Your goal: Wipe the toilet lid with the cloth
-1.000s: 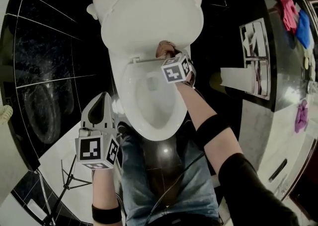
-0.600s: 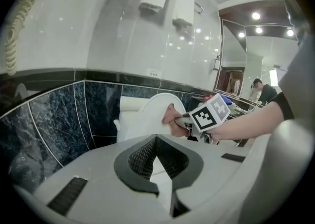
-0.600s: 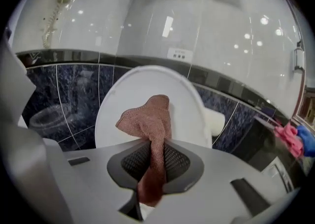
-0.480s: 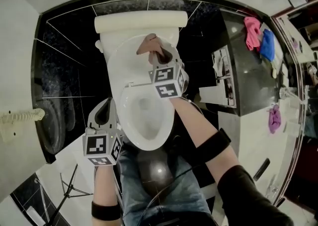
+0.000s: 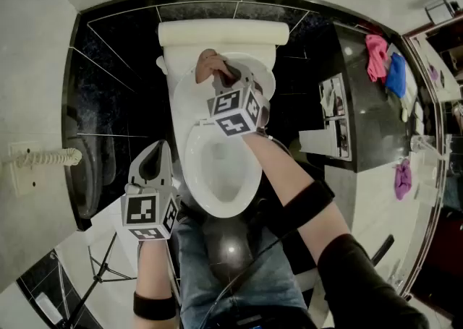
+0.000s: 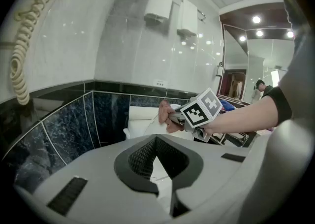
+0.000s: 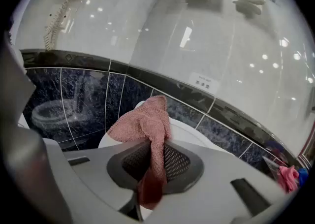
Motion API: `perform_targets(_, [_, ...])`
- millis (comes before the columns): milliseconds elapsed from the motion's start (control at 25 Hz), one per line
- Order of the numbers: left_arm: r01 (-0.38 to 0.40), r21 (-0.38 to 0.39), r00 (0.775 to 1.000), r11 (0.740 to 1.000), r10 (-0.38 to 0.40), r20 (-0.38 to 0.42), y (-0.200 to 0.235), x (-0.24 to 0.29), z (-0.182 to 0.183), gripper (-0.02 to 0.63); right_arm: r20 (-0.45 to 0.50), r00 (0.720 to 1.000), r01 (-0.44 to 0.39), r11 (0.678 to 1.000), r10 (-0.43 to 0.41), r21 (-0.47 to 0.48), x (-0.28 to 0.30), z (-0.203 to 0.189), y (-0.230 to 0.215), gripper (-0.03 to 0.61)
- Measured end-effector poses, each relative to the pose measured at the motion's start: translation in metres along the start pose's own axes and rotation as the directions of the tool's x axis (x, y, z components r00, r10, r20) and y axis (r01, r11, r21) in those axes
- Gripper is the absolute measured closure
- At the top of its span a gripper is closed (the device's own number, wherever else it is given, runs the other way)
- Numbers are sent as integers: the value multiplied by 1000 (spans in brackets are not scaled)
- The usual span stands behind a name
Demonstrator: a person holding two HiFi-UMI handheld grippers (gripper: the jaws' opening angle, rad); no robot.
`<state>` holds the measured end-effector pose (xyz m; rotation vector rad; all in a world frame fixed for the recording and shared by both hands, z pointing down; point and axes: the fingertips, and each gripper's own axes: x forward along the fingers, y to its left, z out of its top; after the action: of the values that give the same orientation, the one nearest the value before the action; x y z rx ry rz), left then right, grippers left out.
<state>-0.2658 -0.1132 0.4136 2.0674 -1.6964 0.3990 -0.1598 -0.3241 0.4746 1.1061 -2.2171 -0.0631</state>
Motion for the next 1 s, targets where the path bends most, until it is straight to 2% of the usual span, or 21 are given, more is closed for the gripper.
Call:
perform_targets(200, [-29, -17, 1000, 999, 29, -13, 24, -7, -18, 612, -30, 996, -84, 996, 83, -41, 25, -7, 53, 509])
perform_targets(520, [-58, -31, 998, 998, 58, -5, 58, -3, -43, 612, -94, 978, -196, 975, 186, -102, 69, -54, 132, 508])
perform_targets(720, [-73, -19, 997, 997, 73, 31, 75, 6, -61, 612, -136, 963, -250, 962, 235, -111, 97, -106, 177, 508])
perform_targets(1000, [-91, -10, 996, 996, 91, -5, 89, 14, -108, 612, -230, 931, -314, 944, 285, -100, 125, -191, 213, 508])
